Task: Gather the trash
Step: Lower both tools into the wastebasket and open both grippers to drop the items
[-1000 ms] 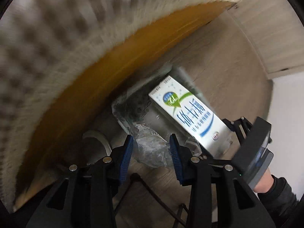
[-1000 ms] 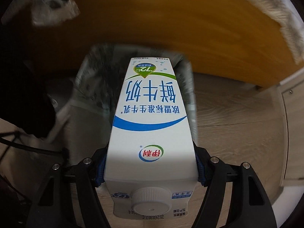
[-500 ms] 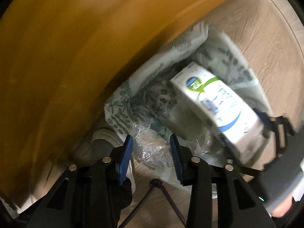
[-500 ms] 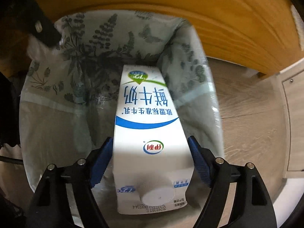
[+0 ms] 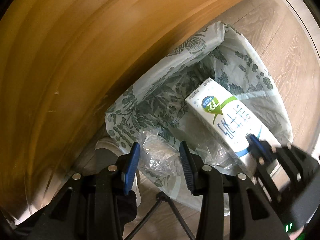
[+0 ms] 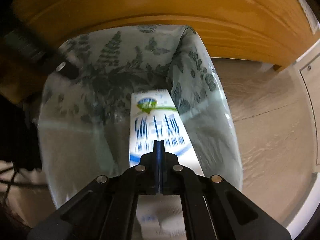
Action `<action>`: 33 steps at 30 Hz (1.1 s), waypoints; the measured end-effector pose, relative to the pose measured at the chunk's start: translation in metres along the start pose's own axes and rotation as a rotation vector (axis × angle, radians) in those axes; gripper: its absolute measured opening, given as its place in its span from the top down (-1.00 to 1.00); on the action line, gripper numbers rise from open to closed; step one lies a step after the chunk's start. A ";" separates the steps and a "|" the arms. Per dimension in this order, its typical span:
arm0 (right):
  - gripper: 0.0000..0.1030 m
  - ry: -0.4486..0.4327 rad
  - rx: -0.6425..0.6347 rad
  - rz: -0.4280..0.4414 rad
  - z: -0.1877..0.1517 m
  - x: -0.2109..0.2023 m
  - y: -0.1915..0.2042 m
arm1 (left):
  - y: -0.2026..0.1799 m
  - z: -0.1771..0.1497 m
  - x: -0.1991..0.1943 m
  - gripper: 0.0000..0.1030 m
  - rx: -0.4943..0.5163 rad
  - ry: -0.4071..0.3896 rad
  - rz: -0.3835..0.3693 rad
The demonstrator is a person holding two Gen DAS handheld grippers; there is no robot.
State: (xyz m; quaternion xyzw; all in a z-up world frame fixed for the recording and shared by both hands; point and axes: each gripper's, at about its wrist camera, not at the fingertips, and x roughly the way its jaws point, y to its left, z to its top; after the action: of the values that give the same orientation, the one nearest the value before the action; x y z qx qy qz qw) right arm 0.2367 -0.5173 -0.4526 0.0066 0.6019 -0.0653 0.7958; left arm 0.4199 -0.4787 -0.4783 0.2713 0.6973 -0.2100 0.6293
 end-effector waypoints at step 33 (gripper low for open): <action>-0.50 0.179 -0.069 -0.034 -0.023 0.014 -0.004 | 0.005 0.004 0.018 0.06 -0.079 0.040 -0.046</action>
State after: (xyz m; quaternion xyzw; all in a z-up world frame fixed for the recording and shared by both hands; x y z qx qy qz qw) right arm 0.2179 -0.5208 -0.4719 -0.0250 0.6726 -0.0572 0.7373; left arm 0.4255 -0.4751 -0.4965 0.2343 0.7235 -0.1911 0.6206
